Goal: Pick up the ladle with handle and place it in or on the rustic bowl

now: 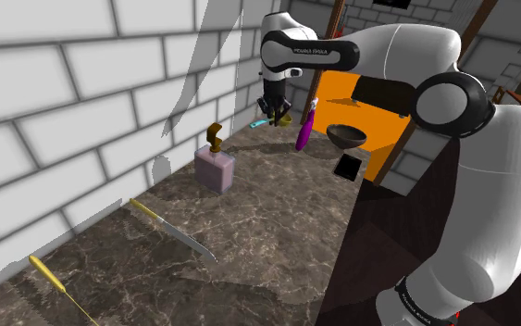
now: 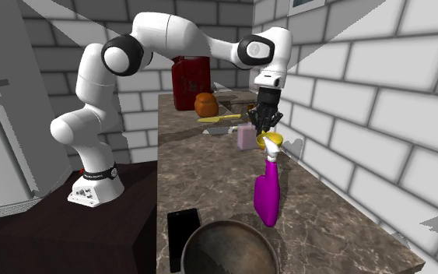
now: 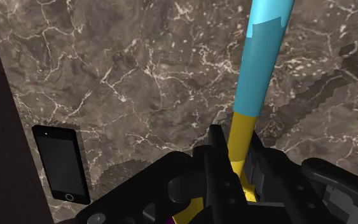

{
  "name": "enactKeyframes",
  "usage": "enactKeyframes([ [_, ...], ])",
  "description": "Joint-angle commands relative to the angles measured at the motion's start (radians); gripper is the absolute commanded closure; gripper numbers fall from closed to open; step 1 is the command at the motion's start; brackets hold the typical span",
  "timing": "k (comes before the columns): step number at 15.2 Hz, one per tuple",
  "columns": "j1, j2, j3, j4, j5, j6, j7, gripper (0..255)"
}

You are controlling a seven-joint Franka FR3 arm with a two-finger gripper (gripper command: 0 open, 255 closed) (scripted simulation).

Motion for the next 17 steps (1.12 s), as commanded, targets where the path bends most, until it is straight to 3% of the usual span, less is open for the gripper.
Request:
enactKeyframes([
  [1, -0.018, -0.018, -0.004, -0.016, 0.004, 0.001, -0.02, 255],
  [9, -0.152, -0.1, -0.048, -0.132, 0.02, 0.063, -0.18, 255],
  [17, -0.269, -0.117, -0.102, -0.151, 0.025, 0.095, -0.345, 255],
])
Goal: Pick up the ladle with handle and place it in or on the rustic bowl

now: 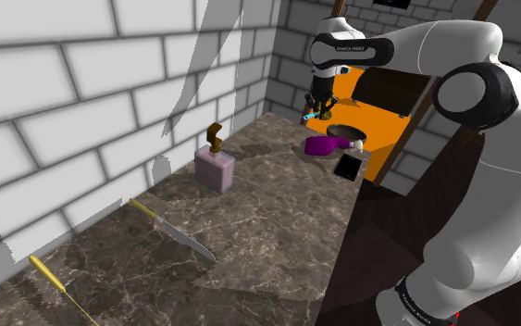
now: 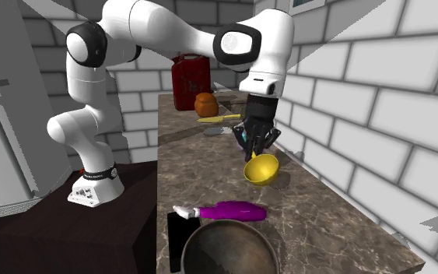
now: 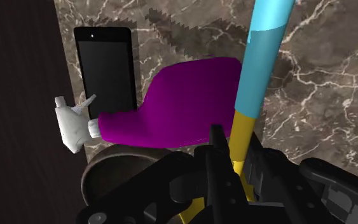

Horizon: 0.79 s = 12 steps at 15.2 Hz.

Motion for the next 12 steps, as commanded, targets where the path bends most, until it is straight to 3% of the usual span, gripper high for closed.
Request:
enactKeyframes([
  [1, -0.028, 0.005, -0.013, 0.004, 0.0, 0.009, -0.041, 255],
  [12, -0.173, 0.1, -0.084, 0.151, 0.003, -0.004, -0.265, 255],
])
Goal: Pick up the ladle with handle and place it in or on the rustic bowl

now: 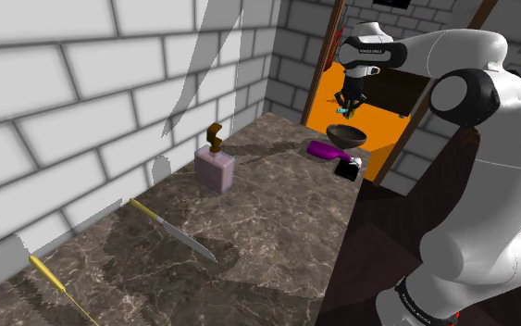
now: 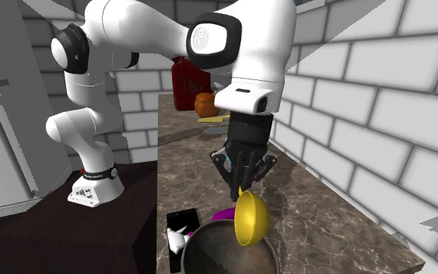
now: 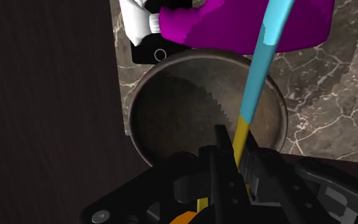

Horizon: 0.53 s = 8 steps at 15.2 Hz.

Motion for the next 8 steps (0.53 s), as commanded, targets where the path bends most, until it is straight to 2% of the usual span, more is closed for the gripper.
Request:
enactKeyframes([
  [1, -0.024, 0.036, -0.012, 0.057, 0.0, -0.013, -0.042, 255],
  [4, -0.065, 0.099, -0.03, 0.157, 0.002, -0.038, -0.109, 255],
  [8, -0.068, 0.095, -0.03, 0.097, 0.001, 0.017, -0.1, 255],
])
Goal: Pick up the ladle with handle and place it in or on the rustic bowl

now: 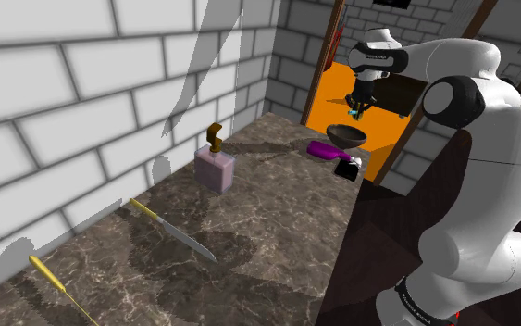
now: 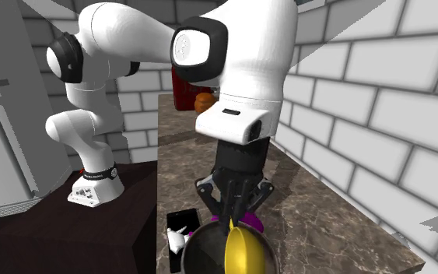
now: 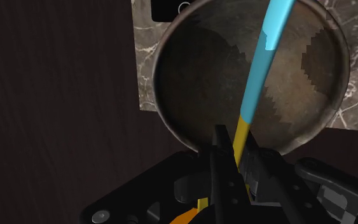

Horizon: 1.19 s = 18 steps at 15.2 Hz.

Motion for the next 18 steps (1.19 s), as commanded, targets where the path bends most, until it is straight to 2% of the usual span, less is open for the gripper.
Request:
enactKeyframes([
  [1, -0.002, 0.002, 0.0, -0.024, -0.001, 0.026, 0.003, 255],
  [11, -0.007, 0.015, -0.002, -0.136, -0.008, 0.15, 0.026, 255],
  [18, -0.007, 0.015, -0.002, -0.136, -0.008, 0.15, 0.026, 255],
])
